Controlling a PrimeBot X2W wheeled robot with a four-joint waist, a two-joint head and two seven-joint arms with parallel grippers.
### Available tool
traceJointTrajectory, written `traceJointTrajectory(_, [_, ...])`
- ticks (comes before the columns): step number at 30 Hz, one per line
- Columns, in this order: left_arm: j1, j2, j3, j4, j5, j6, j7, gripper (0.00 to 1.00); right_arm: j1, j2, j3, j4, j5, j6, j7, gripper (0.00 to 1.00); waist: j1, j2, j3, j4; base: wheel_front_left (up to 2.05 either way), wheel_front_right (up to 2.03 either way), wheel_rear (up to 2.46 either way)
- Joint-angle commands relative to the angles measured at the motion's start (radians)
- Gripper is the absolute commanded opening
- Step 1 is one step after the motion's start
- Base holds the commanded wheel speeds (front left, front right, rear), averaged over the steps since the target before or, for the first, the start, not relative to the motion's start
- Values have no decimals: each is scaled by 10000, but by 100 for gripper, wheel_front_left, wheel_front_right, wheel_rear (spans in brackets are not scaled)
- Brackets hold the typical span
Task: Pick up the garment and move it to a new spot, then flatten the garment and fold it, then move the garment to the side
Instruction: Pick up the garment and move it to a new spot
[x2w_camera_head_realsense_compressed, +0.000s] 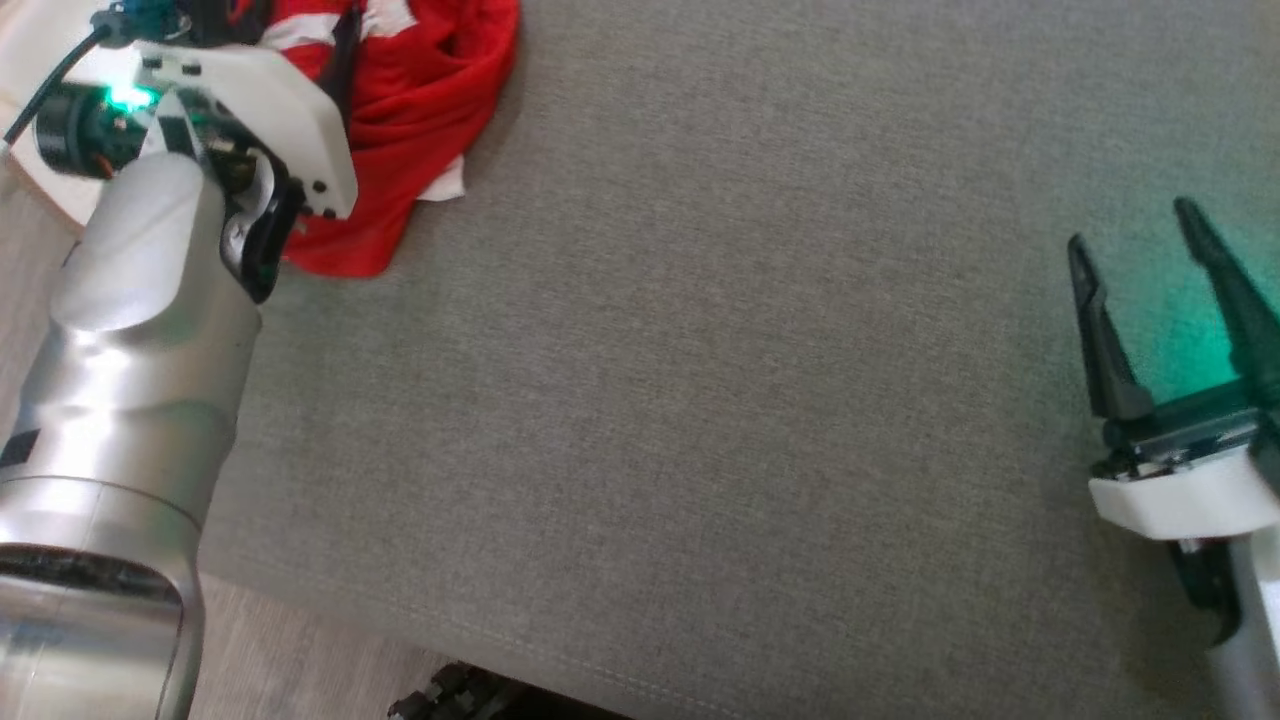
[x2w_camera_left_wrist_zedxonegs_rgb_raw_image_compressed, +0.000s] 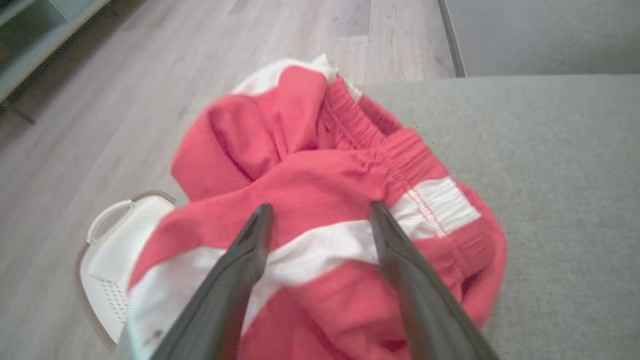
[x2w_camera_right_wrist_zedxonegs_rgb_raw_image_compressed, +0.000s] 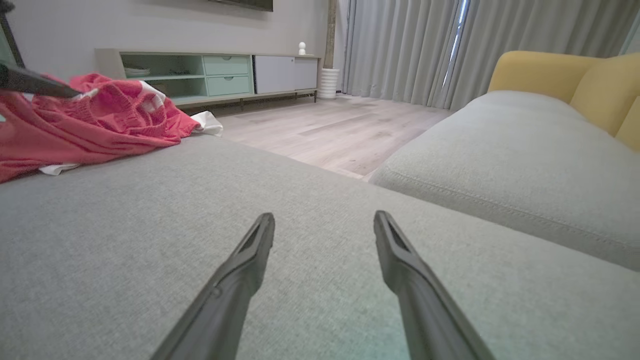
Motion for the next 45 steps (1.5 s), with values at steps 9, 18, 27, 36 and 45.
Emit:
traceJointTrajectory(9, [-490, 864, -642, 982, -679, 19, -215, 0, 264, -116, -15, -1219, 90, 77, -63, 100, -1, 0, 506, -468, 0, 0, 0])
traceJointTrajectory(18, [-912, 1369, -1616, 469, -1338, 18, -1961, 0, 399, 698, 96, -781, 231, 77, -63, 100, -1, 0, -902, -987, 0, 0, 0])
traceJointTrajectory(27, [-1553, 2436, -3449, -1134, -1742, 18, -2072, 0, 543, 1947, 643, -68, 436, 77, -63, 100, -1, 0, -3104, -2506, 0, 0, 0])
traceJointTrajectory(36, [-2070, 3147, -4344, -2954, -2698, 18, -1585, 0, 978, 2572, 759, 91, 632, 77, -63, 100, -1, 0, -4078, -4357, 0, 0, 0])
traceJointTrajectory(45, [-2454, 2501, -4847, -4201, -3827, 18, -1044, 0, 1008, 2728, 1026, 255, 928, 77, -63, 100, -1, 0, -4117, -6106, 0, 0, 0])
